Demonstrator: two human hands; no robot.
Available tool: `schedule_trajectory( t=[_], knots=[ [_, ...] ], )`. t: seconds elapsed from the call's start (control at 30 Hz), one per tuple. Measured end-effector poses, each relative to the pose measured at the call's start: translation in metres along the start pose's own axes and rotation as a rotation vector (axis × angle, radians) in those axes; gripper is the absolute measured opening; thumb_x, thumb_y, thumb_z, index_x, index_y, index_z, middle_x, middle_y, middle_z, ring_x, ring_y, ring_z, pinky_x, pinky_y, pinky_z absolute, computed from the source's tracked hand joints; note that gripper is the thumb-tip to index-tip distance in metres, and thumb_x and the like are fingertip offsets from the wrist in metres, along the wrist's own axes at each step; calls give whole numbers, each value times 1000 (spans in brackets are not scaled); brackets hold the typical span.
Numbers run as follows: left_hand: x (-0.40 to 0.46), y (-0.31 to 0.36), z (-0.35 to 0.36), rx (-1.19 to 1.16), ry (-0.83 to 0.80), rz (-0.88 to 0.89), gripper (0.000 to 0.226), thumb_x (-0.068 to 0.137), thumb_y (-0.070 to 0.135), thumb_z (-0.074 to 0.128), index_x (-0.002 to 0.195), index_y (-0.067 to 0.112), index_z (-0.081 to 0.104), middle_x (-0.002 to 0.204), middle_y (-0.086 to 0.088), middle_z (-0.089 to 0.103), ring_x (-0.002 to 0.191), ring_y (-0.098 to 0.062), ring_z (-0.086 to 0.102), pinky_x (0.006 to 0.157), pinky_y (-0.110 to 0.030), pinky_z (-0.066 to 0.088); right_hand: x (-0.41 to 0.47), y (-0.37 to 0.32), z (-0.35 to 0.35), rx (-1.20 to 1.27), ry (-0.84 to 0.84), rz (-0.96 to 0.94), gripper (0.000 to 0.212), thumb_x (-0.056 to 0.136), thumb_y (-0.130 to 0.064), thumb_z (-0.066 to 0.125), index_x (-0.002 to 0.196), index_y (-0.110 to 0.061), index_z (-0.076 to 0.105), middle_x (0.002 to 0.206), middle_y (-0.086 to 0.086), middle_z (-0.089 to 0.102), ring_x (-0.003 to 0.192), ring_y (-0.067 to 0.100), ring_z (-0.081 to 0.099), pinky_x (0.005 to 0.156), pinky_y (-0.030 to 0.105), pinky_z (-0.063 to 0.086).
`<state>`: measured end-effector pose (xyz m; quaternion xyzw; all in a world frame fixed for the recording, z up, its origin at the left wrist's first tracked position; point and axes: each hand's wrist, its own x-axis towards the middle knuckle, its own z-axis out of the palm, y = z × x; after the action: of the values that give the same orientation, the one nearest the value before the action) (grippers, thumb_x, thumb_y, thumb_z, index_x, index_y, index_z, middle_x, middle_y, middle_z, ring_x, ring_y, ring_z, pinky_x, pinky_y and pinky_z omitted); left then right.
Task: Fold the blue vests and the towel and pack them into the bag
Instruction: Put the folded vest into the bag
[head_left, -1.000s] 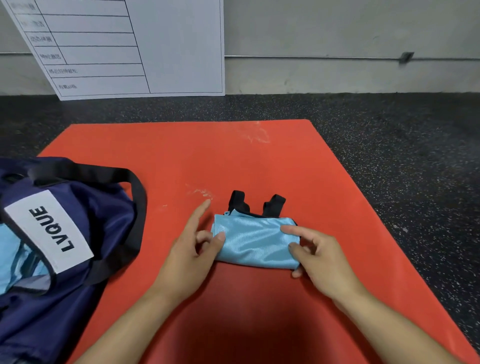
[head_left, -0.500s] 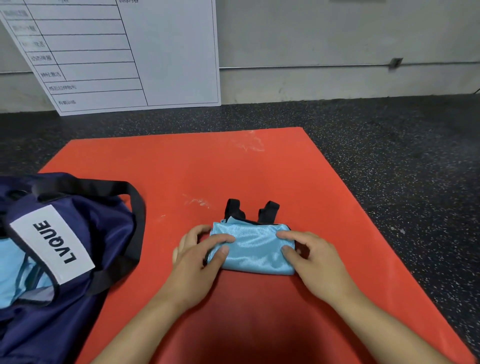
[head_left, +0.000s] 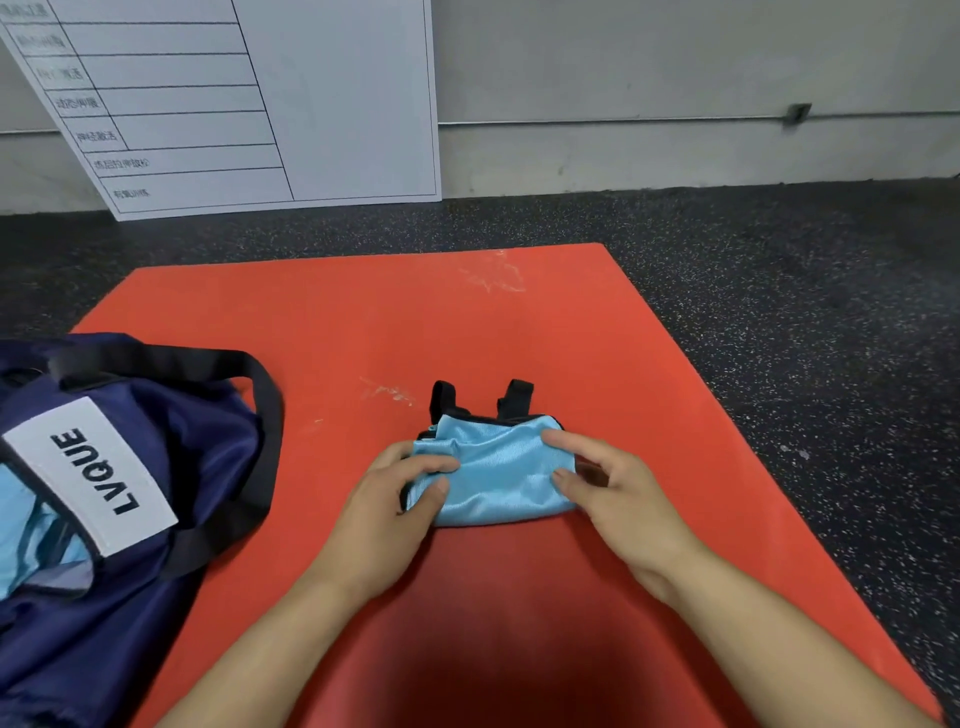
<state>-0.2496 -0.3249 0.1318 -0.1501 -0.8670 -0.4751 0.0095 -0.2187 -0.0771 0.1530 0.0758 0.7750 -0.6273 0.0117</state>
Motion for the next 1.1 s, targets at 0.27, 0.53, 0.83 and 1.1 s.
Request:
schedule_trajectory(
  t=[0.27,0.53,0.83,1.1],
  knots=[
    [4,2,-9,-232,99,-82,35,91,0,70,110,28,76,96,32,60,81,8,56,78,-5,36,13,-7,6,363,-127,226,57,89,15,61,124,-29,73,111,-1,71,93,16,71,73,32,61],
    [-1,5,-15,-368,110,-80,39,88,-8,70,108,25,78,96,22,64,81,3,55,80,-10,39,10,-24,-5,419,-346,423,54,87,16,61,125,-21,71,105,8,76,83,20,72,74,34,62],
    [-22,33,-51,-329,185,-19,38,88,-1,73,114,26,77,118,5,66,101,2,59,92,-7,38,-26,-58,17,298,-196,44,63,88,15,64,133,-29,65,110,-20,75,87,12,69,73,29,60],
    [-90,39,-103,-325,271,-24,37,87,10,72,116,33,76,127,9,64,126,-6,57,110,-25,41,-67,-85,60,162,-282,-155,68,87,20,62,134,-29,63,123,-18,72,95,7,68,84,19,56]
  ],
)
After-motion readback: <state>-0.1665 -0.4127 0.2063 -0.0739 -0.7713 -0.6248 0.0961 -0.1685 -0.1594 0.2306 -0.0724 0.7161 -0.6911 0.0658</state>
